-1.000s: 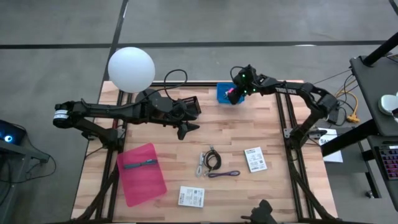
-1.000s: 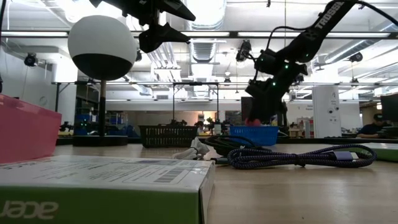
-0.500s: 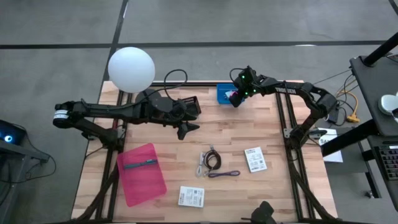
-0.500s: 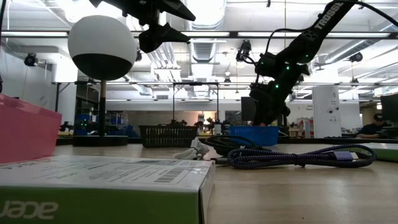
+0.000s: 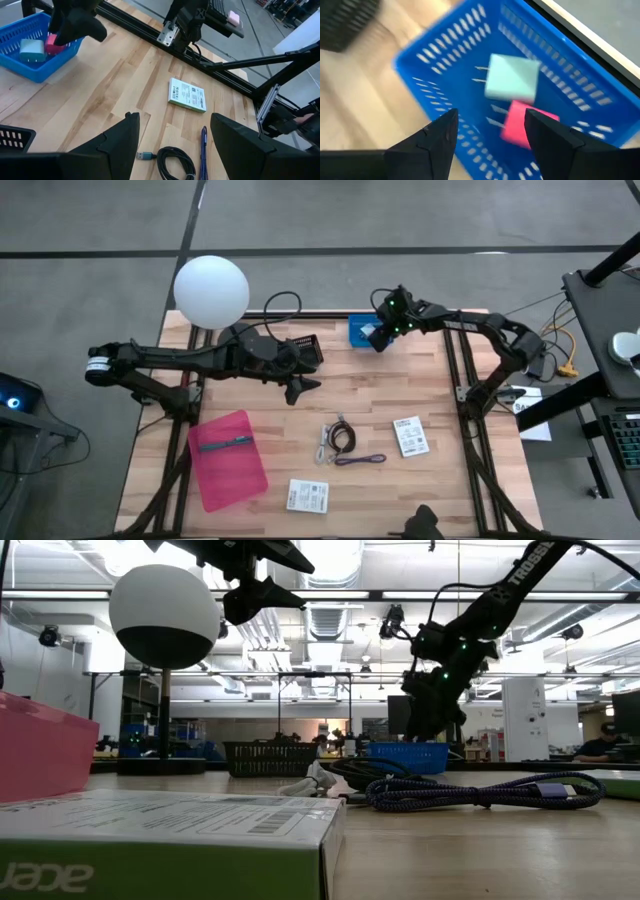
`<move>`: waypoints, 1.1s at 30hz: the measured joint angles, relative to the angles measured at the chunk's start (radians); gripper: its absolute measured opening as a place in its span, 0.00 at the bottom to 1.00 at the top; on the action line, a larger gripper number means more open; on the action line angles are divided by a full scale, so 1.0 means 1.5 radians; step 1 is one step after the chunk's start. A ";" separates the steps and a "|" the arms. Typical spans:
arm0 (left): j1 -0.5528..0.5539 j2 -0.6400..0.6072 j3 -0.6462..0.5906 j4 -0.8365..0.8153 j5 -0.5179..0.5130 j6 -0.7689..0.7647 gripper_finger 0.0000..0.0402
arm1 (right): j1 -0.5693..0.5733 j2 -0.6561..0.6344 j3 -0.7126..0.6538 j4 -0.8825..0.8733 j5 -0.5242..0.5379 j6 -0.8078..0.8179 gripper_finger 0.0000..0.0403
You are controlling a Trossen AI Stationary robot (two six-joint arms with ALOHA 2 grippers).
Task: Pick and place items into bin
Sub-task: Put the white charger cable into the light pink bin
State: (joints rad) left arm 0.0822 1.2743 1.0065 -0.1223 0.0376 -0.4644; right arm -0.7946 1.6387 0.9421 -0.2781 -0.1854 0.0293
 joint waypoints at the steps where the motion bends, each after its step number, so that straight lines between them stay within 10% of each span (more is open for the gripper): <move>1: 0.000 0.000 0.000 0.000 0.000 0.000 0.57 | 0.000 -0.004 0.000 0.005 -0.017 -0.002 0.53; 7: 0.000 0.000 0.000 0.000 0.000 0.000 0.57 | 0.004 -0.041 0.000 0.052 -0.134 0.008 0.53; 33: 0.000 0.070 -0.001 0.004 0.011 -0.072 0.57 | 0.149 -0.272 -0.007 0.063 -0.139 -0.007 0.53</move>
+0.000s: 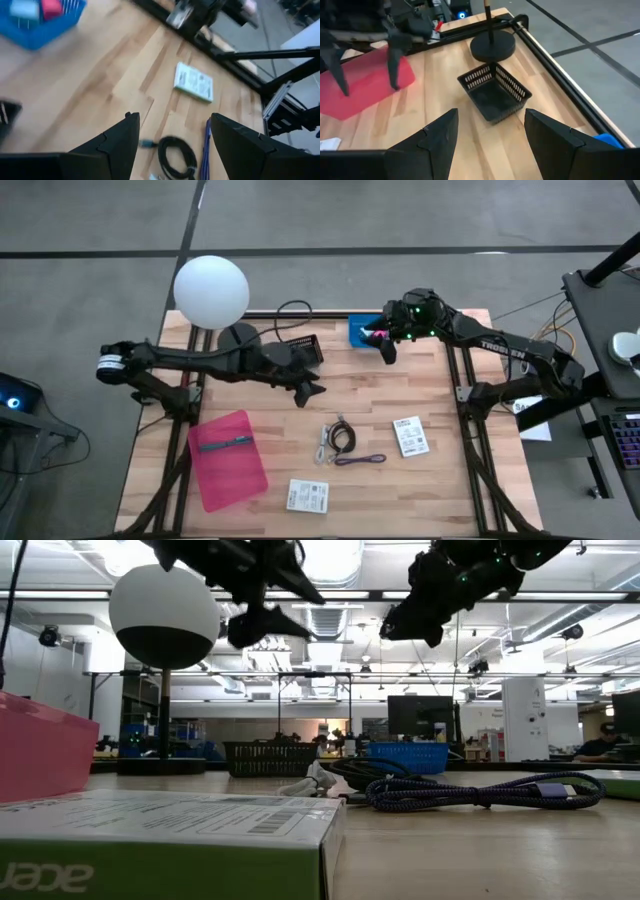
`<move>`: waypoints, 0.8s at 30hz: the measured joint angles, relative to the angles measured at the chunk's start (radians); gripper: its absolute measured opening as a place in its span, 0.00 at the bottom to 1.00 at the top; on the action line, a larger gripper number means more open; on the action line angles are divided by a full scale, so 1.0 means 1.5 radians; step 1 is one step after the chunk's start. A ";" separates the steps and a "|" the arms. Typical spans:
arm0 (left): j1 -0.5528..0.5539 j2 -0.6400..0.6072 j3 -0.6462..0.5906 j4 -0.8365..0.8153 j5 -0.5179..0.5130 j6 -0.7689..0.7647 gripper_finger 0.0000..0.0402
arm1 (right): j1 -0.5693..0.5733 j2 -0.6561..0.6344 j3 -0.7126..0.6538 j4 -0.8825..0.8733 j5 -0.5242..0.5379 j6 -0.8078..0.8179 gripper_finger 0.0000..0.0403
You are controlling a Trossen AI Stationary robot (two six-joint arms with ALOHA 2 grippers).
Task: Pick and place items into bin
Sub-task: Put the white charger cable into the light pink bin
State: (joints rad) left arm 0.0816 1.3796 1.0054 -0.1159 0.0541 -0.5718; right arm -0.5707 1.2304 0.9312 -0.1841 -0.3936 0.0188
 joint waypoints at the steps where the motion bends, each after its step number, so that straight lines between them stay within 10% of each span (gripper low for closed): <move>1: -0.001 0.010 0.000 -0.001 0.004 -0.018 0.57 | 0.003 0.001 -0.001 0.000 0.001 0.000 0.53; 13: -0.038 0.137 0.000 0.001 0.098 -0.286 0.57 | 0.007 0.049 -0.003 -0.035 0.002 -0.001 0.53; 24: -0.093 0.169 0.000 -0.004 0.049 -0.393 0.57 | 0.009 0.079 -0.004 -0.034 0.002 -0.002 0.53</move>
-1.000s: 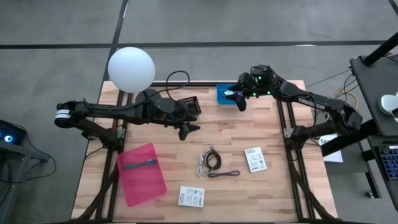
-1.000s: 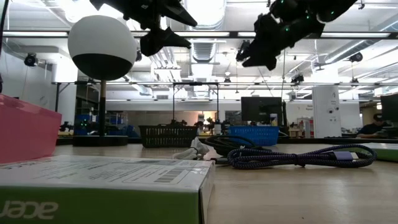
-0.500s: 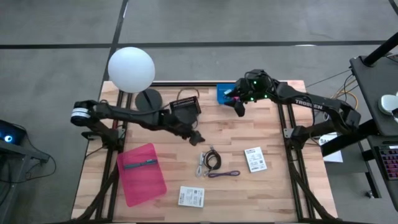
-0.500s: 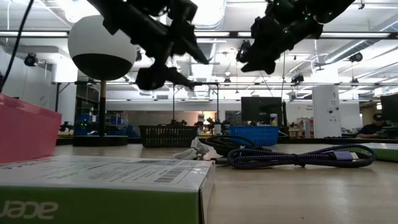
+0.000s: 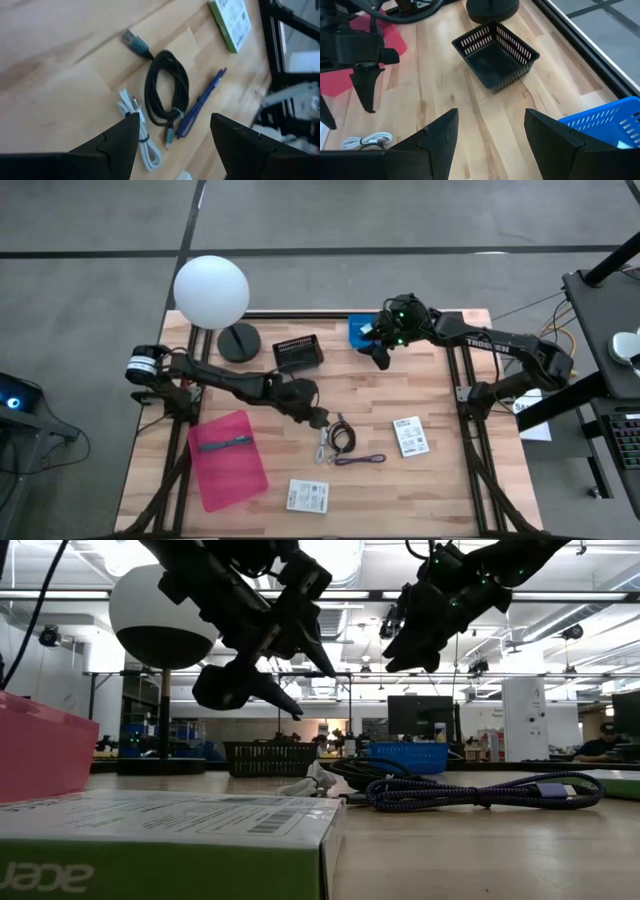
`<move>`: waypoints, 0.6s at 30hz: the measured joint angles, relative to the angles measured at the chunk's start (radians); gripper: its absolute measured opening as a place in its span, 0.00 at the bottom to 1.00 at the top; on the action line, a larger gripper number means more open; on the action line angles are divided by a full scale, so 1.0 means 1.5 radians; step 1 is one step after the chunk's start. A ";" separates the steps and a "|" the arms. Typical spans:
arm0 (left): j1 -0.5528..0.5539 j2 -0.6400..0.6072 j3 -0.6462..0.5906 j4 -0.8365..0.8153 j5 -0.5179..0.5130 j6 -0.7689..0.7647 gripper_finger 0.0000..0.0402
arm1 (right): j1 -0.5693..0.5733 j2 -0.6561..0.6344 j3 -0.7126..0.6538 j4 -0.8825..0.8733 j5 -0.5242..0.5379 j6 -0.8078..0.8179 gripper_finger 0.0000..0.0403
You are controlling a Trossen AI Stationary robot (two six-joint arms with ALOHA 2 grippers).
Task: Pick and place items into bin
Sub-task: Put the white charger cable into the light pink bin
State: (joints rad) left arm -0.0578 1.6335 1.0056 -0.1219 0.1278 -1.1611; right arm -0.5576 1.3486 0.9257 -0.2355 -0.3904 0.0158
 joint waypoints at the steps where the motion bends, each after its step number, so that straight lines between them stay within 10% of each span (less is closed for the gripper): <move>1: -0.005 0.004 0.001 0.001 -0.018 -0.007 0.57 | 0.001 0.001 0.000 0.000 0.000 0.000 0.53; 18: -0.018 0.066 0.008 -0.019 -0.028 -0.009 0.57 | 0.001 0.001 0.000 0.001 0.000 0.011 0.53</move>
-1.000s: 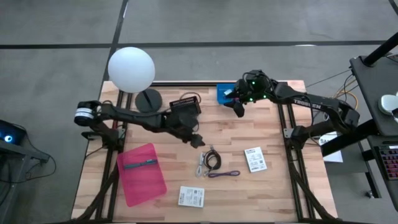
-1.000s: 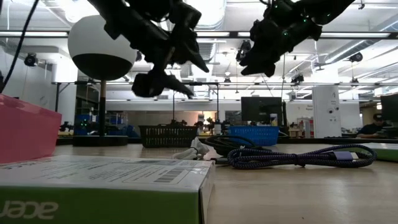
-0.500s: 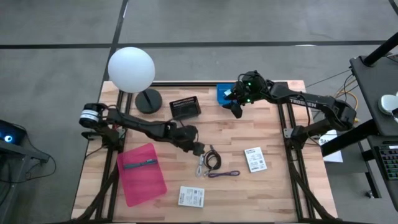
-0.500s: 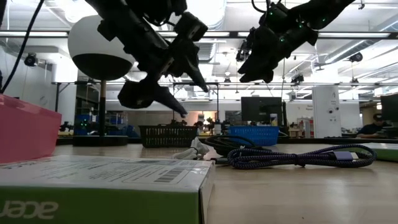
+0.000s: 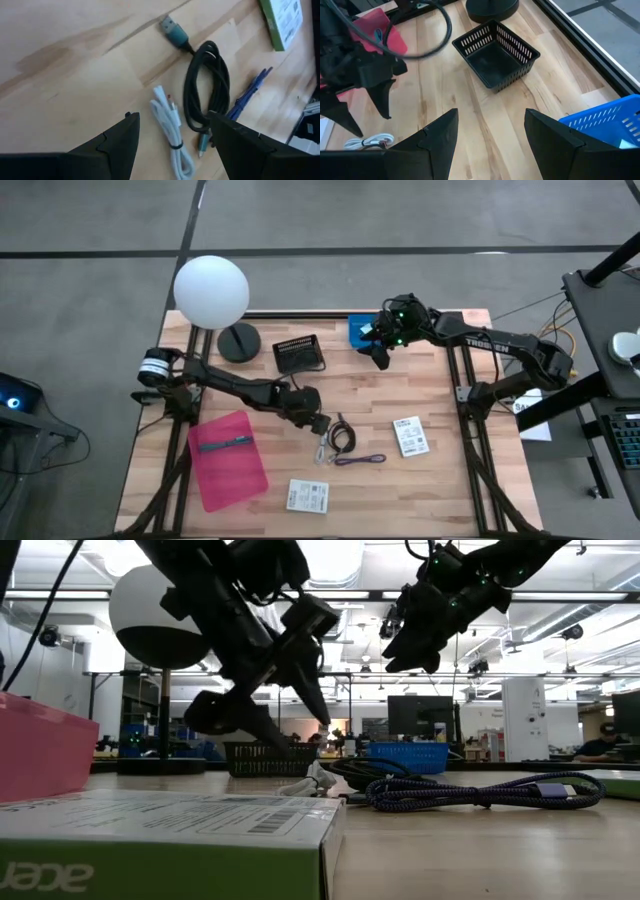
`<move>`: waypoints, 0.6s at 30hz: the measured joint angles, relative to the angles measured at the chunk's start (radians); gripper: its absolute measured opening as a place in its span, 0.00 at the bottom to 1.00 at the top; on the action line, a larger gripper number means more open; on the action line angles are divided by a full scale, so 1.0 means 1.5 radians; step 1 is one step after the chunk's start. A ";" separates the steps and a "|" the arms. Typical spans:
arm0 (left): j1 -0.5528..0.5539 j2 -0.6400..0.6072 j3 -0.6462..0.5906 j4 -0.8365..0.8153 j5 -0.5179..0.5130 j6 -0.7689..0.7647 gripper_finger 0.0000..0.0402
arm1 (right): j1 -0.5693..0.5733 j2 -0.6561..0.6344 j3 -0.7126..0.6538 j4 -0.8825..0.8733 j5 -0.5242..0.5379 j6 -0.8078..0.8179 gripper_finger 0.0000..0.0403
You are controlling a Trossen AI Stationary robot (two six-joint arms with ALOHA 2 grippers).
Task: Pick and place items into bin
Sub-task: Put the white charger cable into the light pink bin
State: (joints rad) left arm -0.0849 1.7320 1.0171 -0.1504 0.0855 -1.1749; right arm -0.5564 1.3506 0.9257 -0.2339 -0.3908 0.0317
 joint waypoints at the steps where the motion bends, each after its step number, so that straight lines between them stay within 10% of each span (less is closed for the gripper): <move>1: -0.002 0.002 0.000 -0.004 0.001 0.000 0.57 | 0.000 0.000 0.000 0.000 0.000 -0.001 0.53; 18: -0.015 0.053 0.011 0.014 0.008 0.001 0.57 | 0.000 0.000 0.000 0.003 0.004 -0.003 0.53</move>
State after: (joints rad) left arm -0.1070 1.8111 1.0336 -0.1295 0.0976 -1.1730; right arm -0.5564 1.3502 0.9257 -0.2295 -0.3847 0.0265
